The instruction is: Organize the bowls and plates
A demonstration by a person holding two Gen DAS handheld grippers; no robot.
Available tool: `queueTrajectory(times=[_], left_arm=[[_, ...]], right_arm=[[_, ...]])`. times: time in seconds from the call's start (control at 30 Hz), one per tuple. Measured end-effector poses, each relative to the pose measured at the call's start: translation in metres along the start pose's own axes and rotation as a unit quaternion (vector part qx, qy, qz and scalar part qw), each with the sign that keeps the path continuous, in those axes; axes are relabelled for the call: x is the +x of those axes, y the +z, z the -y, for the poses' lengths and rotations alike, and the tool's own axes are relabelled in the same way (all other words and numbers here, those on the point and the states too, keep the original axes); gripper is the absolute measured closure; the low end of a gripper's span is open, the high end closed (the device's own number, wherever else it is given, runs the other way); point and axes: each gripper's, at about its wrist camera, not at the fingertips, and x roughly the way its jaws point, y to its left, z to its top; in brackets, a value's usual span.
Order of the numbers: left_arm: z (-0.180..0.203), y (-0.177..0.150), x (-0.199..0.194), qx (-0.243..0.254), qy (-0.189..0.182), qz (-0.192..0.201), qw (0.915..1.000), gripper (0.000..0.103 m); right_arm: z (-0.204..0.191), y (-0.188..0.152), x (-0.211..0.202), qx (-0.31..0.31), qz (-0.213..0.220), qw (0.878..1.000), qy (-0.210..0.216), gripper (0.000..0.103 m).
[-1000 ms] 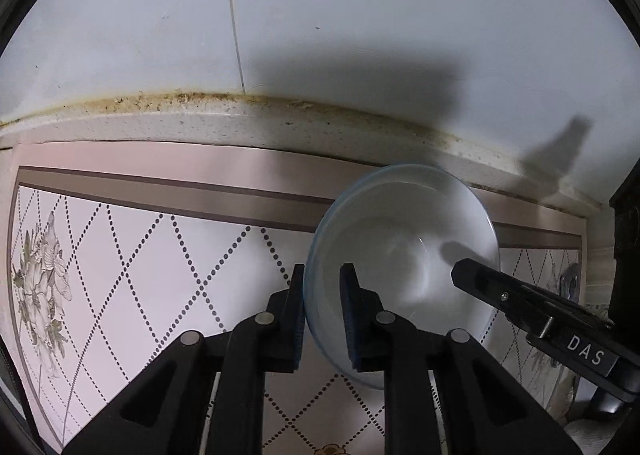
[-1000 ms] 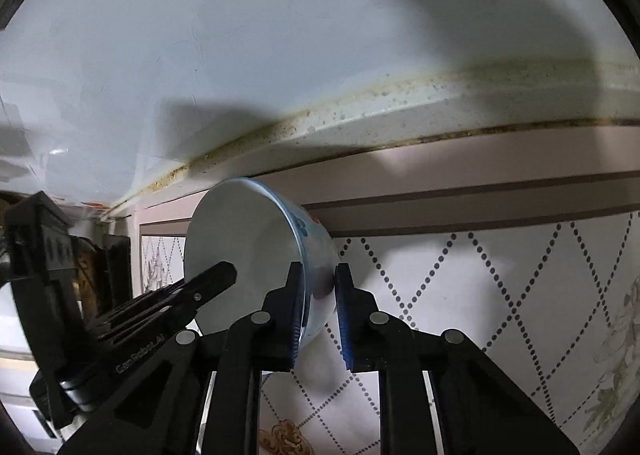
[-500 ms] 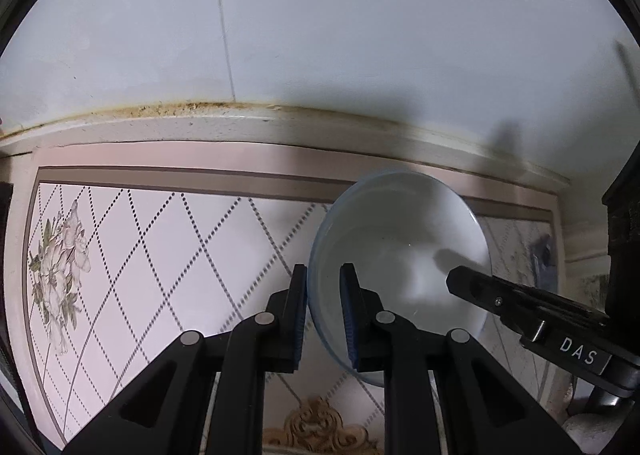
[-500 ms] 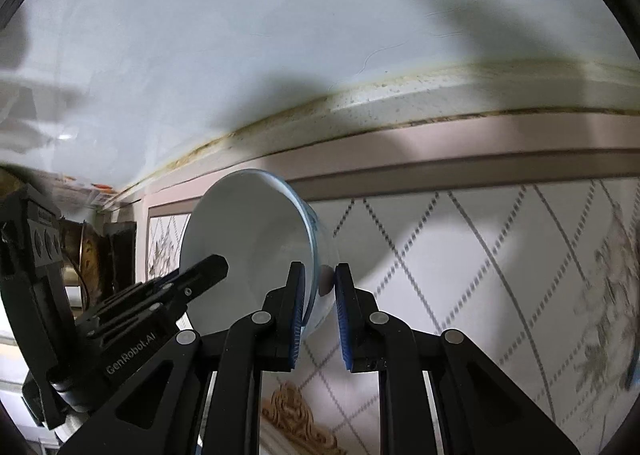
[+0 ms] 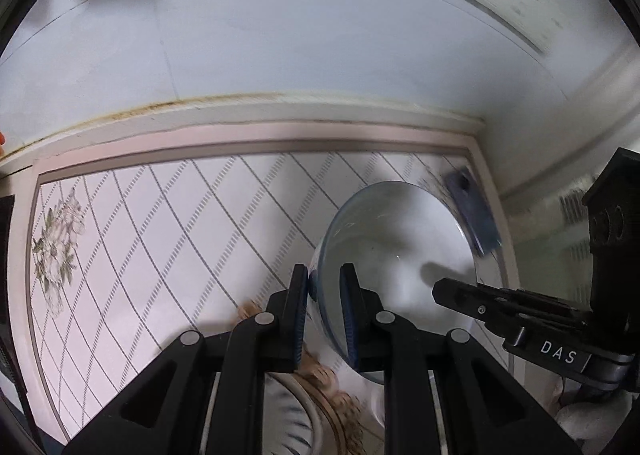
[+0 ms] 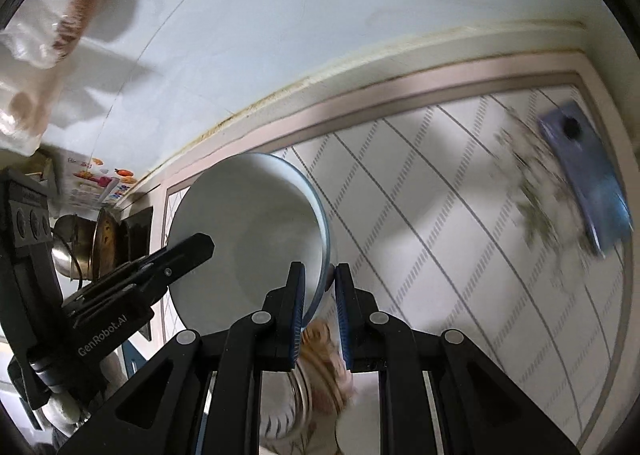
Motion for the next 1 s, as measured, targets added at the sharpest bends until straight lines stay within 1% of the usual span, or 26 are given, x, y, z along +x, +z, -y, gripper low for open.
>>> queueTrajectory(times=[0.2,0.37,0.5,0.63,1.0], left_arm=[[0.034,-0.036,-0.006,0.036,-0.019,-0.009,0.9991,0.089],[0.051,-0.058,-0.003,0.055,-0.026,-0.024,0.9978,0.089],[0.062,-0.07,0.003,0.069,-0.025,-0.033,0.9968,0.089],[0.066,-0.078,0.017,0.074,-0.022,-0.046,0.996,0.089],[0.069,-0.099,0.045,0.09,-0.005,-0.073,0.9932,0.089]], right_arm=[[0.028,-0.052,-0.044,0.024,0.009,1.0,-0.011,0.086],[0.048,-0.087,-0.062,0.039,0.01,0.999,-0.022,0.086],[0.06,-0.105,-0.062,0.051,0.006,0.998,-0.024,0.086],[0.073,-0.118,-0.055,0.063,-0.003,0.998,-0.026,0.086],[0.092,-0.132,-0.032,0.076,-0.022,0.996,-0.037,0.086]])
